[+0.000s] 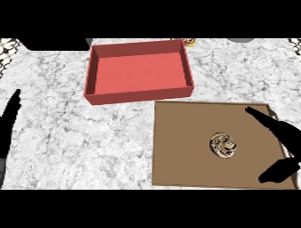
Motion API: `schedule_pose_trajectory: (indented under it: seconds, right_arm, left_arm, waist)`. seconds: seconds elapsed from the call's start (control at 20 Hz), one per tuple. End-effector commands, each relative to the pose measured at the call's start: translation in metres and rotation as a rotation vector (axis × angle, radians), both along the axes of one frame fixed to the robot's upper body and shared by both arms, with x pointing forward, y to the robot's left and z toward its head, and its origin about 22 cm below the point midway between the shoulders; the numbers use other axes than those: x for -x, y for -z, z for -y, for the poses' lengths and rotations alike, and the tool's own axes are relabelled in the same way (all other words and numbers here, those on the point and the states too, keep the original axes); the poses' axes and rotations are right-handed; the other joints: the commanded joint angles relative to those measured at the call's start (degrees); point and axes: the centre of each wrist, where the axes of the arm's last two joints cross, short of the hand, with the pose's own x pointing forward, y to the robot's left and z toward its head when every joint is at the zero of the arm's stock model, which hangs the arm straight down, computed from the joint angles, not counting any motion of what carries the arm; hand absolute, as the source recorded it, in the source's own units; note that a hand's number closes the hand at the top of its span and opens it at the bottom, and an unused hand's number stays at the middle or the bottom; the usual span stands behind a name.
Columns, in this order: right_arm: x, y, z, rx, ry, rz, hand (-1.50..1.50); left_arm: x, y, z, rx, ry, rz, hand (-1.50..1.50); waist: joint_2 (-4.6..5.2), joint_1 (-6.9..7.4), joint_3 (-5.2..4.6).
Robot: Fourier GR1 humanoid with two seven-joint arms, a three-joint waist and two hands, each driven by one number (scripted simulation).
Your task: Pick the cupcake from the tray and place it in the cardboard box
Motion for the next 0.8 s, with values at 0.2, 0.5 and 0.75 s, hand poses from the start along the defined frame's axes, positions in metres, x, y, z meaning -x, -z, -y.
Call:
schedule_pose_trajectory:
  seconds: [0.2,0.5,0.75]
  right_arm:
    - [-0.022,0.018,-0.03,0.074,-0.02,-0.067,-1.5]
    - [-0.025,0.025,-0.04,0.062,0.003,-0.062,-1.5]
    - [-0.016,0.012,-0.039,0.002,-0.05,-0.049,-1.5]
  left_arm:
    - [-0.006,-0.009,0.009,-0.002,-0.014,-0.007,0.0]
    - [0.001,0.005,0.001,-0.01,-0.016,-0.001,0.0]
    - [-0.013,-0.013,-0.014,-0.007,-0.004,0.004,0.0]
  waist:
    - [-0.04,-0.15,0.07]
    - [-0.06,-0.25,0.05]
    - [-0.07,-0.48,0.05]
